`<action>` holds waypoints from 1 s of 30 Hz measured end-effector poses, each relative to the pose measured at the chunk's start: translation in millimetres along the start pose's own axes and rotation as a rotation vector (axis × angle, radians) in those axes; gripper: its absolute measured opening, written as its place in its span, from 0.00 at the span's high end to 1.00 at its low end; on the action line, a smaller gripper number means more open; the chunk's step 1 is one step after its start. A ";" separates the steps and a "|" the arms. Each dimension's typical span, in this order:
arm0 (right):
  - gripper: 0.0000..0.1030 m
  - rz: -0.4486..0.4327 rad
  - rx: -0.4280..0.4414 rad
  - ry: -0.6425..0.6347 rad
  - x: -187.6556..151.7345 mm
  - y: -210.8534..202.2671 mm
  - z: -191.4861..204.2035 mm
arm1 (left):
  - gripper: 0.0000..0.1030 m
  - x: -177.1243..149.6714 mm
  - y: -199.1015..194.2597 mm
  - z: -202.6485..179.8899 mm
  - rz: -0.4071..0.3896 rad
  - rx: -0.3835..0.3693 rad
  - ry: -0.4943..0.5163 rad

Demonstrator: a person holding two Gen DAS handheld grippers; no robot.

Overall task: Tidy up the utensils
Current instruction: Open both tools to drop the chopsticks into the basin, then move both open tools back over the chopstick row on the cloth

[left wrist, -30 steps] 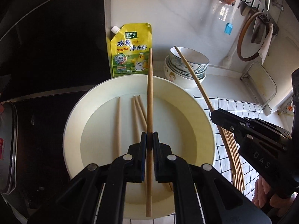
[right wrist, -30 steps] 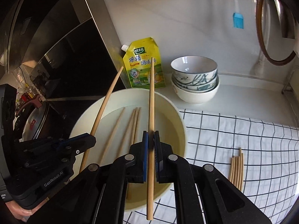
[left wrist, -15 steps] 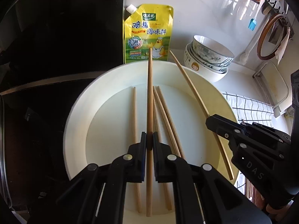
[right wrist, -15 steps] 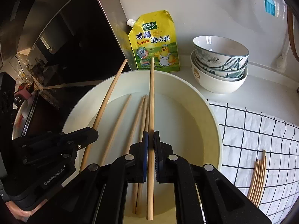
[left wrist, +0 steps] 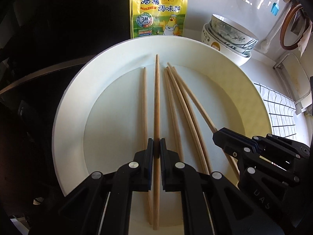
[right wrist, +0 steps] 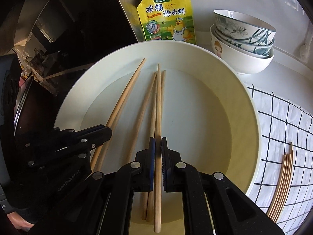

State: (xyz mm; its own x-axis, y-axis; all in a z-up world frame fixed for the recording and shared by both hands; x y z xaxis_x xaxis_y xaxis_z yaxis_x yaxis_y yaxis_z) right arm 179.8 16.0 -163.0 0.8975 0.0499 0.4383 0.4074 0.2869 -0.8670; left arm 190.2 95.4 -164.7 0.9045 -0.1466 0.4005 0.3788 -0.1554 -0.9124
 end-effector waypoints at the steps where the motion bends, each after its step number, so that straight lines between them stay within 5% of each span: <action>1: 0.94 -0.001 -0.003 0.001 -0.6 0.1 -0.7 | 0.93 -1.1 0.2 0.8 0.001 0.002 0.001; 6: 0.94 0.002 -0.021 0.008 1.8 1.7 -5.8 | 0.90 -1.7 -0.5 3.8 0.007 0.011 -0.001; 10: 0.90 -0.026 -0.030 0.016 4.1 -8.3 -8.9 | 0.54 0.3 -9.0 8.1 -0.017 0.027 -0.011; 30: 0.83 -0.131 -0.042 0.063 -1.9 -54.4 -17.7 | 0.53 -0.4 -41.9 -0.4 -0.070 0.033 0.026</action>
State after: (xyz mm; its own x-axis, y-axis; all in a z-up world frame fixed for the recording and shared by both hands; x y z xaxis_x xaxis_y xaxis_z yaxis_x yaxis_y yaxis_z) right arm 159.0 -16.7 -120.9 0.8443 -0.0455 0.5340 0.5274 0.2470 -0.8129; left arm 173.9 101.6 -126.6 0.8704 -0.1618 0.4650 0.4475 -0.1337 -0.8842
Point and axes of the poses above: each gripper's, at about its wrist camera, not at the fingertips, and y roughly the way its jaws point, z to its left, x to its top, the point moved 8 cm from there along y, roughly the way its jaws point, and after that the axes turned 2 degrees about y, right-handed, at the moved point
